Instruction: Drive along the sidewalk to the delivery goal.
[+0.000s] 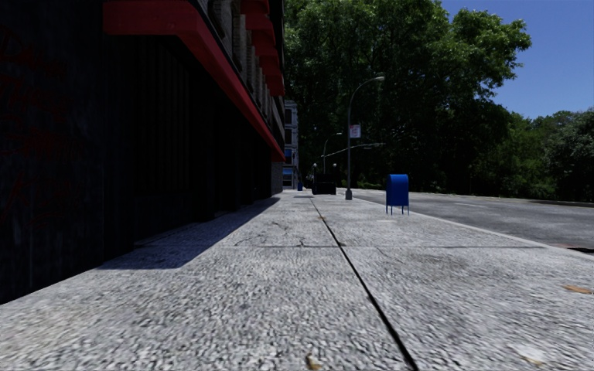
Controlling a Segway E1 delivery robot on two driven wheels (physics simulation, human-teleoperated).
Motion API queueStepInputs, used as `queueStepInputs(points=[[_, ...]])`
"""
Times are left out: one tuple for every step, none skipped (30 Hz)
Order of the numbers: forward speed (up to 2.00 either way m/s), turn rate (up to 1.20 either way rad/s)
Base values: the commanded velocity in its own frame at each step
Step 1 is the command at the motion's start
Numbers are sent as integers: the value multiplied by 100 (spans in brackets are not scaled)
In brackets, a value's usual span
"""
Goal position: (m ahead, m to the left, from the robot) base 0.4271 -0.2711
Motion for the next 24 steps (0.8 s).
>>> queueStepInputs(points=[[200,0],[200,0],[200,0],[200,0],[200,0],[200,0],[200,0],[200,0],[200,0],[197,0],[170,0],[170,0],[0,0],[0,0],[0,0],[0,0],[0,0],[0,0],[0,0],[0,0],[0,0],[0,0],[0,0],[0,0]])
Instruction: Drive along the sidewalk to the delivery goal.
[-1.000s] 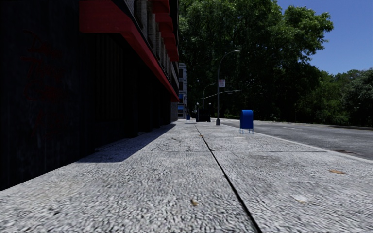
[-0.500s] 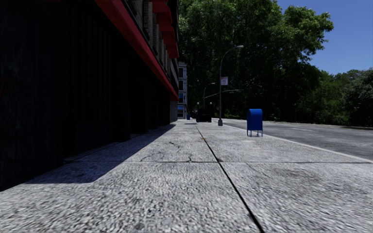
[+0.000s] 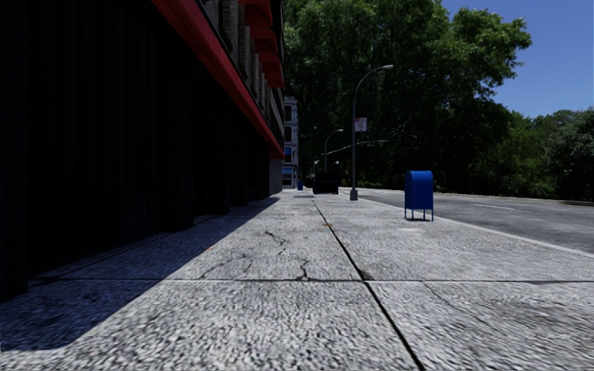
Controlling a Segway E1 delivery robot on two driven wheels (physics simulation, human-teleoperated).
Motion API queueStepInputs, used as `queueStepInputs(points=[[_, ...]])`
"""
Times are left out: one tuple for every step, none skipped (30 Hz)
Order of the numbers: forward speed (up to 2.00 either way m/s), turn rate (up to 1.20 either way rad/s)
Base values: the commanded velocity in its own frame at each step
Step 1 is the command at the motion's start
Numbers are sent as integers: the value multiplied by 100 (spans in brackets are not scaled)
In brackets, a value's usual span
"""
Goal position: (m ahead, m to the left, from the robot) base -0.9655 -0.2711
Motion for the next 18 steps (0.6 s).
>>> queueStepInputs(points=[[0,0],[0,0],[0,0],[0,0],[0,0],[0,0],[0,0],[0,0],[0,0],[0,0],[0,0],[0,0],[0,0],[0,0],[0,0],[0,0],[0,0],[0,0]])
